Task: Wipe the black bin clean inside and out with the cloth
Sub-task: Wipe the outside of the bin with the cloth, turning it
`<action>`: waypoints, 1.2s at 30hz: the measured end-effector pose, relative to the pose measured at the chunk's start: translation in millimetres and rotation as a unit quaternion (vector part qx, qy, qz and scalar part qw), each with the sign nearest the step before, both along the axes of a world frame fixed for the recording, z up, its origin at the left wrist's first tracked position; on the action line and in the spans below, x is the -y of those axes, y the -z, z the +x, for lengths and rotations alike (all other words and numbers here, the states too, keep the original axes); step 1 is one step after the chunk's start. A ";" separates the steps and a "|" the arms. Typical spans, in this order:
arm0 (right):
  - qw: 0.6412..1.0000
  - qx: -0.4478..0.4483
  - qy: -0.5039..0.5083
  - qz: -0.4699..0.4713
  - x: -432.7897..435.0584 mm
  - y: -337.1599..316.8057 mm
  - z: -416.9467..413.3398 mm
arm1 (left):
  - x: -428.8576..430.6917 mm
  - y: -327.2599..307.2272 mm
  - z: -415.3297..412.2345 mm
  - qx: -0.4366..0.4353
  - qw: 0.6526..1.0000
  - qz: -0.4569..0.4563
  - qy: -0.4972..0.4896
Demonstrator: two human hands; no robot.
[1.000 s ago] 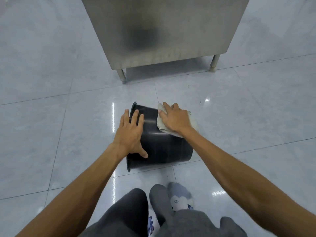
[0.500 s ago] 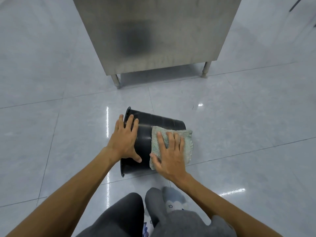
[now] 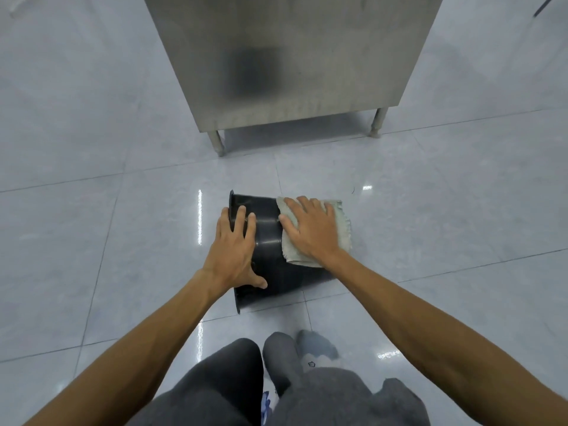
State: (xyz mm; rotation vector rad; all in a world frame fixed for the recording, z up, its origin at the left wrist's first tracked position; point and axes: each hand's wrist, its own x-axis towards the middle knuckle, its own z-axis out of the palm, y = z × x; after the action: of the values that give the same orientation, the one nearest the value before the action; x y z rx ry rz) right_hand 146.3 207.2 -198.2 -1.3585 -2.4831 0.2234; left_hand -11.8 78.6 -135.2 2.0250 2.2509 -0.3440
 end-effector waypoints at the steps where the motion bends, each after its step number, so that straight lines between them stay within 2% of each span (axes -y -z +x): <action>1: 1.000 0.011 0.001 -0.029 -10.2 -4.0 -4.5 | 0.0 0.0 0.5 -0.001 1.000 0.001 0.002; 5: 0.983 0.071 -0.007 -0.172 -46.4 -18.6 -23.3 | 6.8 5.8 2.9 0.007 1.000 0.013 -0.003; 9: 0.973 0.095 0.004 -0.208 -58.0 -18.9 -30.6 | 7.8 8.3 3.4 0.012 1.000 0.015 -0.012; 11: 0.979 0.085 0.003 -0.183 -52.4 -18.1 -31.5 | 6.6 4.1 4.2 0.012 1.000 0.012 -0.015; 17: 1.000 -0.020 -0.013 0.019 27.4 6.8 -19.7 | -20.4 -15.3 -3.3 0.040 0.999 -0.019 -0.016; 20: 0.997 -0.058 -0.030 0.045 48.8 19.7 -10.8 | -33.6 -17.2 -9.6 0.039 0.999 -0.032 0.002; 27: 0.994 -0.054 -0.042 0.080 38.1 20.5 2.3 | -22.2 -10.5 -10.9 0.024 0.999 0.002 0.049; 30: 0.998 -0.041 -0.013 0.043 17.5 5.8 -5.7 | -24.1 -16.3 -10.5 0.020 0.999 -0.013 0.039; 34: 0.996 0.011 0.009 -0.090 -28.3 -16.6 -15.6 | -26.1 -19.5 -9.1 0.012 0.999 -0.024 0.033; 36: 0.987 0.026 -0.007 -0.156 -51.5 -21.2 -13.9 | -21.6 -18.8 -9.0 0.039 0.999 -0.027 0.015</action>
State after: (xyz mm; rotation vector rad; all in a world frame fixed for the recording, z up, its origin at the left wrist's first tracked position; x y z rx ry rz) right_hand 132.4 258.6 -176.9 -1.4801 -2.5820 0.6083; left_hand -20.8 100.3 -116.4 2.0118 2.1443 -0.3195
